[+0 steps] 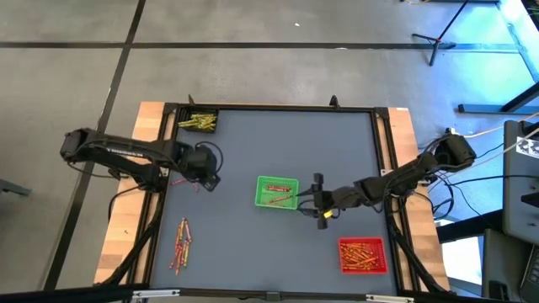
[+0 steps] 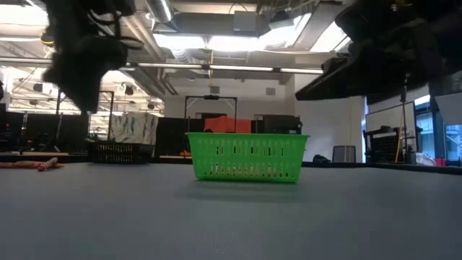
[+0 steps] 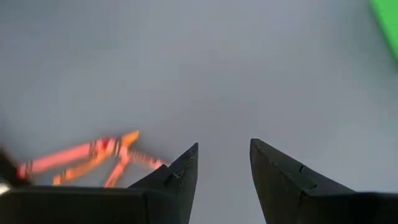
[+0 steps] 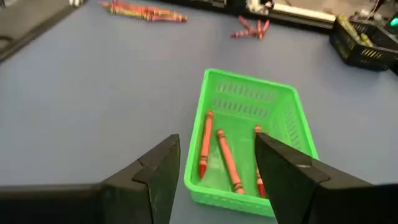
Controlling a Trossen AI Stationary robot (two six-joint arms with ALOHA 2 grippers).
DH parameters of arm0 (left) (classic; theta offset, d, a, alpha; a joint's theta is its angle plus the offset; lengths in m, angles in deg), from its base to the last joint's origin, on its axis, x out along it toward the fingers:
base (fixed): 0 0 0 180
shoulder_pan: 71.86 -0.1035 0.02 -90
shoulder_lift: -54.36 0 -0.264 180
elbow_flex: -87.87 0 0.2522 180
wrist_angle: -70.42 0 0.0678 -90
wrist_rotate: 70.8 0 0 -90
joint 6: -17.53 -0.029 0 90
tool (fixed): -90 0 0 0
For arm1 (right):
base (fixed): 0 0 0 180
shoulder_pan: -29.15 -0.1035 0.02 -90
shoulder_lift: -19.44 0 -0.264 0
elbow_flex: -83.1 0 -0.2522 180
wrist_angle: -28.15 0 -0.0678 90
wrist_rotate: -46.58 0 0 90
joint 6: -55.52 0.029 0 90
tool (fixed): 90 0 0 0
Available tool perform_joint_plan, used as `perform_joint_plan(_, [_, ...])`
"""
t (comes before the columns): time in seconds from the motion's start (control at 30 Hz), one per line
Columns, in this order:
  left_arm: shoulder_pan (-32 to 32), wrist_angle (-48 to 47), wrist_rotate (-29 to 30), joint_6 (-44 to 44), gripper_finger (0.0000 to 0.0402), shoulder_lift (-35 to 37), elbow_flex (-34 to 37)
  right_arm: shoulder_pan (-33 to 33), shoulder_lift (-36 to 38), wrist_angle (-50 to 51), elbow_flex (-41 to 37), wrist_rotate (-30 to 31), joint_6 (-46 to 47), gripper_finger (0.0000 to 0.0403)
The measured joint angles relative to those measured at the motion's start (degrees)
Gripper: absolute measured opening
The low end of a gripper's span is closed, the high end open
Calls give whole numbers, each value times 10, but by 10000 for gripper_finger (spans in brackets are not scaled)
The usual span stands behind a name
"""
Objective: Sort crayons
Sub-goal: Put the red crayon into the green bin
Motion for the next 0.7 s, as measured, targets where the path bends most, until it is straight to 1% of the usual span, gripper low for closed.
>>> perform_joint_plan(0.13, [56, -40, 19, 111, 128, 0, 0, 0, -6, -57, -21, -15, 12, 206])
perform_joint_plan(0.27, [111, -42, 20, 187, 128, 0, 0, -14, -19, -71, -21, -30, 15, 206])
perform_joint_plan(0.37, [140, -43, 23, 220, 128, -1, 0, -27, -23, -76, -21, -30, 14, 206])
perform_joint_plan(0.47, [158, -49, 37, 262, 128, -9, 0, -35, -24, -76, -21, -26, 14, 206])
perform_joint_plan(0.57, [161, -47, 49, 310, 128, -20, 4, -34, -24, -76, -21, -25, 14, 206])
perform_joint_plan(0.7, [159, -48, 45, 359, 128, -33, 35, -33, -24, -77, -21, -25, 13, 206])
